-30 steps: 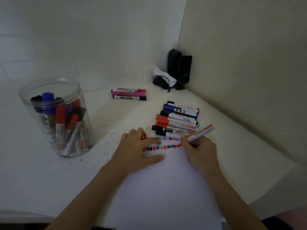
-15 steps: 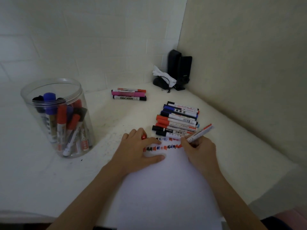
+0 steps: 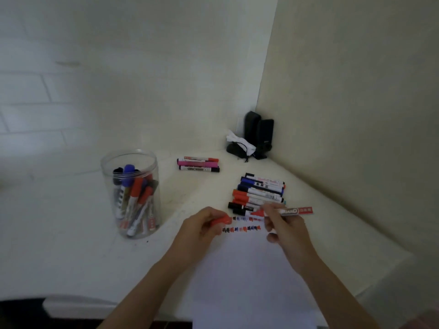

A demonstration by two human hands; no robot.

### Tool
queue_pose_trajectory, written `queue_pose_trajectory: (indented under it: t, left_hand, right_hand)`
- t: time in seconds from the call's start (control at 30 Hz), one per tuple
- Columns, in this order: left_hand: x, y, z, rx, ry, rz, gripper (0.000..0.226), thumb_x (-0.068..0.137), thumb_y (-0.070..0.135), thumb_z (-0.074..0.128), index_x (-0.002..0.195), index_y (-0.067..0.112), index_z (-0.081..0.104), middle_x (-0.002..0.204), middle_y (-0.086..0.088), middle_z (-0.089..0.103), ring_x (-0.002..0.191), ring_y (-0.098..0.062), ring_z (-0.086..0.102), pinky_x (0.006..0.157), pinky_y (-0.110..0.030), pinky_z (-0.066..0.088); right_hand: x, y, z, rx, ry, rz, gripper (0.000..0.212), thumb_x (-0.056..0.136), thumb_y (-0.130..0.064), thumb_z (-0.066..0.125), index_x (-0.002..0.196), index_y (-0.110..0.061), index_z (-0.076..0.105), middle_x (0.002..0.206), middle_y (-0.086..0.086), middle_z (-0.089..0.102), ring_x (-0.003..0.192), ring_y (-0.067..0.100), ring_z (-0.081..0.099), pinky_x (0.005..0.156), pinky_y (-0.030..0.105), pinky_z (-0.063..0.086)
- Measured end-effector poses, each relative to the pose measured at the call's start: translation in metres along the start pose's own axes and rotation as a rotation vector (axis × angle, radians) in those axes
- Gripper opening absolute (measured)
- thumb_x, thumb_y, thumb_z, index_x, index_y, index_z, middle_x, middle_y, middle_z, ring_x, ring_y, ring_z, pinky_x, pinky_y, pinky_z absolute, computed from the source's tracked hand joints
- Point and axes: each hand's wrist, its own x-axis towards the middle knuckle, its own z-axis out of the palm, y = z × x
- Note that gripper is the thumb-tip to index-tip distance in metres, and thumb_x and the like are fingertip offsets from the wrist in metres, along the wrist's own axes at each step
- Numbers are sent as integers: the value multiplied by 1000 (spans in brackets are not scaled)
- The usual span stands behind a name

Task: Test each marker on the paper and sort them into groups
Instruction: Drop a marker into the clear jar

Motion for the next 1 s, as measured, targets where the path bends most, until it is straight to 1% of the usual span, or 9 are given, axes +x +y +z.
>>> queue_pose_trajectory:
  t: [0.07,0.2,0.37,0.5,0.7,0.8,0.87,0.97,1.0]
  left_hand:
    - [-9,7,-5,-37,20,8,17,92,13,61,100,27,68,95,15,69,85,-2,64,76,-14,49]
    - [-22,12,-21,-84,38,26,14,93,15,59,100,22,68,87,14,67,81,-8,63,71,-21,52]
    - [-34,20,-36,-118,60,6,7,92,17,61,97,19,66,84,4,70,75,-10,63,70,-23,52]
    - [-39,28,-44,-87,42,70,6,92,19,62,96,20,66,84,5,68,76,-13,63,72,-29,55]
    - [-41,35,-52,-108,107,111,7,90,16,65,95,18,69,80,10,70,69,-10,63,67,-23,53]
    - [-42,37,-56,-40,144,157,9,88,15,66,92,23,68,79,10,68,67,-5,62,66,-18,51]
    - [-43,38,-60,-5,146,189,9,88,15,67,93,22,68,80,8,69,68,-6,62,66,-17,50]
    - [-43,33,-67,-21,146,185,10,87,16,67,97,19,70,83,4,70,73,-13,65,68,-25,54]
    - [-43,31,-69,-40,152,169,11,87,15,68,97,18,70,84,3,70,74,-13,65,68,-26,54]
  right_hand:
    - [-15,-8,14,91,-78,45,25,94,-28,60,95,-4,70,67,4,57,58,11,50,48,24,35]
    - [-37,-17,37,106,-126,41,13,94,-24,61,92,-12,64,73,9,60,62,14,50,51,25,33]
    - [-54,-24,56,98,-126,19,15,92,-26,64,80,-17,67,73,9,61,63,14,48,52,25,33]
    - [-64,-29,70,85,-182,-16,17,90,-27,66,75,-19,69,69,7,56,60,12,45,51,24,31]
    - [-69,-36,81,114,-193,-27,17,86,-25,70,72,-15,68,65,3,52,59,10,46,55,22,40]
    - [-71,-36,90,179,-200,21,17,86,-22,70,71,-15,68,64,2,51,58,9,45,55,23,40]
    - [-70,-35,96,240,-208,57,19,86,-21,71,67,-18,68,64,2,50,58,9,44,54,23,38]
    - [-70,-36,100,263,-242,96,12,83,-23,73,77,-12,71,68,4,56,60,9,50,54,20,44]
    - [-69,-36,100,250,-253,108,16,82,-25,73,82,-9,71,69,5,57,61,9,52,54,20,46]
